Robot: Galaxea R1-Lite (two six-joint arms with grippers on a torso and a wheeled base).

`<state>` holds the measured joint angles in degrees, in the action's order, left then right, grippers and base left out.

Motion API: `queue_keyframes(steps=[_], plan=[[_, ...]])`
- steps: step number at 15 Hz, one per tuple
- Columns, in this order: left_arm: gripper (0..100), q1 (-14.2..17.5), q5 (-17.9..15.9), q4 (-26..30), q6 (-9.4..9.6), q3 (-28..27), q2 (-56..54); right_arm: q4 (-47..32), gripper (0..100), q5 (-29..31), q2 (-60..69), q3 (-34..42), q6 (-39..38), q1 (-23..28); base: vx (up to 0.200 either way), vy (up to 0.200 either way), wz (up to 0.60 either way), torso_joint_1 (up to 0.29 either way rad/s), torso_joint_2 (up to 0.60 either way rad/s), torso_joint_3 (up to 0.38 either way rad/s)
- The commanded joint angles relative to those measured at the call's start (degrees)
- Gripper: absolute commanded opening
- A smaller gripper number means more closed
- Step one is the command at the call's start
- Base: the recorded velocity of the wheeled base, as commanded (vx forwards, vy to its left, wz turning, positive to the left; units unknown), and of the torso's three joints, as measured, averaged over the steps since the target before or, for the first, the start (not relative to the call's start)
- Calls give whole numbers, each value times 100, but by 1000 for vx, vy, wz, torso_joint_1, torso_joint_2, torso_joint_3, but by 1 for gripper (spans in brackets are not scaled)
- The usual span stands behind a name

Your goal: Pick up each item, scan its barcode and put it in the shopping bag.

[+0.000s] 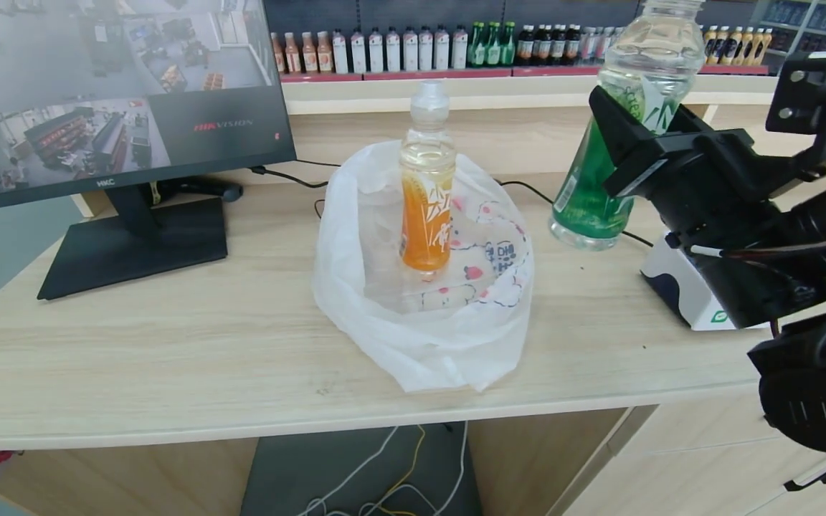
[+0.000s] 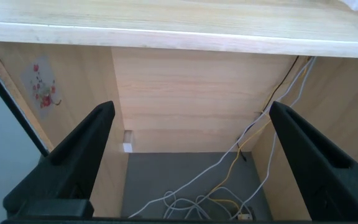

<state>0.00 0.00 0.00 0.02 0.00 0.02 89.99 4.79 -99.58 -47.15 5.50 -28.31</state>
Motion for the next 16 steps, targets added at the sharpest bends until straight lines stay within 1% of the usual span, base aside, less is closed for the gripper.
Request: queue_keyframes(steps=[1,5,7,16], plan=[[100,-9,0,0,-2,0,-2,1,0,-13,-465,-312,-66,-158,0,0,0,0,0,0],[100,-9,0,0,-2,0,-2,1,0,-13,-905,-787,-93,-386,0,0,0,0,0,0],[100,-9,0,0,-2,0,-2,1,0,-13,-1019,-892,-93,-439,0,0,0,0,0,0],[100,-9,0,0,-2,0,-2,1,0,-22,-1538,-1340,-163,-421,0,0,0,0,0,0]])
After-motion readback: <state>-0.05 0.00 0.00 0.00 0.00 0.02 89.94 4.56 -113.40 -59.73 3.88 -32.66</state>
